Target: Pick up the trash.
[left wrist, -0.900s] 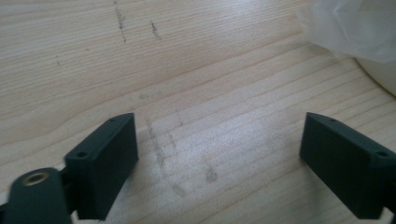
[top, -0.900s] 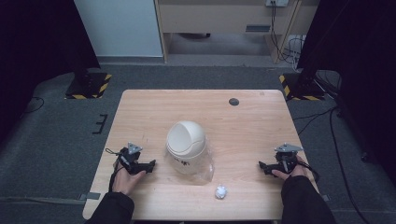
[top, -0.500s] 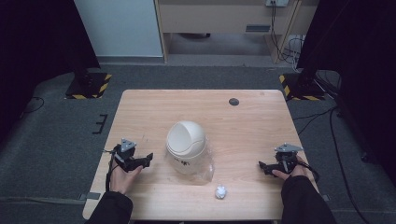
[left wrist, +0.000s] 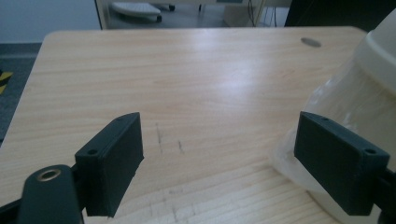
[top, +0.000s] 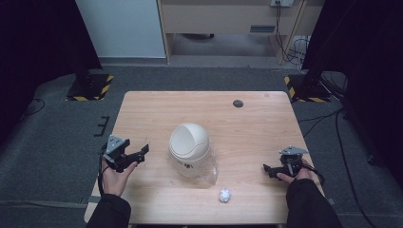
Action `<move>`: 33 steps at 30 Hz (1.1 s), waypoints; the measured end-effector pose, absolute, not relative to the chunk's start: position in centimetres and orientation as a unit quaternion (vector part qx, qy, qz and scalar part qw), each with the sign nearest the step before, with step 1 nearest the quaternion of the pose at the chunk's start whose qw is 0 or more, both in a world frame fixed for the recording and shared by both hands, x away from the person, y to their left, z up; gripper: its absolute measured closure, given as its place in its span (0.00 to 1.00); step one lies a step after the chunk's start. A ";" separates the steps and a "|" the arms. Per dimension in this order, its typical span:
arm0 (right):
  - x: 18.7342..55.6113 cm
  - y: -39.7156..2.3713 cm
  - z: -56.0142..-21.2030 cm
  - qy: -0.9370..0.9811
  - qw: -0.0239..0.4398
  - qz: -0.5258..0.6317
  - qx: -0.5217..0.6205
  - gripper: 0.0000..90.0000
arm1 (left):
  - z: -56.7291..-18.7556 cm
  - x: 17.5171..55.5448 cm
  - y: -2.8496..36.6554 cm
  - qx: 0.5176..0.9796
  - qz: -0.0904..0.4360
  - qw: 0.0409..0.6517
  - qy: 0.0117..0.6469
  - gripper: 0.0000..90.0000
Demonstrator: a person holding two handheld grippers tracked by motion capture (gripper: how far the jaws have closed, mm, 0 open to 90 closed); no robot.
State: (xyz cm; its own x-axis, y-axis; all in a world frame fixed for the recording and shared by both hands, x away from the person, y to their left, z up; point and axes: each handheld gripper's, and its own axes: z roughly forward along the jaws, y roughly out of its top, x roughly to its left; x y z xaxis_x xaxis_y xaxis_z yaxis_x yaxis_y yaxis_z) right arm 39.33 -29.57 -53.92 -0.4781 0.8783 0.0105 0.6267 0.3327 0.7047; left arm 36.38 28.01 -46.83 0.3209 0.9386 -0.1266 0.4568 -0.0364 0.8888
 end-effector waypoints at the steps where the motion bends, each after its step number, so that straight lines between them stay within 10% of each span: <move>1: 39.3 -29.6 -53.9 0.794 0.191 0.330 0.474 0.01 | -46.5 36.3 28.0 0.668 0.263 0.467 0.517 0.17; 33: 39.3 -29.5 -53.9 0.795 0.191 0.331 0.472 0.01 | -42.8 35.7 23.1 0.672 0.232 0.557 0.429 0.20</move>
State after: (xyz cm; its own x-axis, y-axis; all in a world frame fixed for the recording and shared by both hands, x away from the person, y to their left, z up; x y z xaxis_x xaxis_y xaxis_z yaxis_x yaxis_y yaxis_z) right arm 39.32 -29.54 -53.93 -0.4823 0.8759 0.0089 0.6236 0.3363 0.7057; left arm 35.70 23.07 -42.84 0.5238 0.8354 -0.1664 0.3177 -0.0104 0.9481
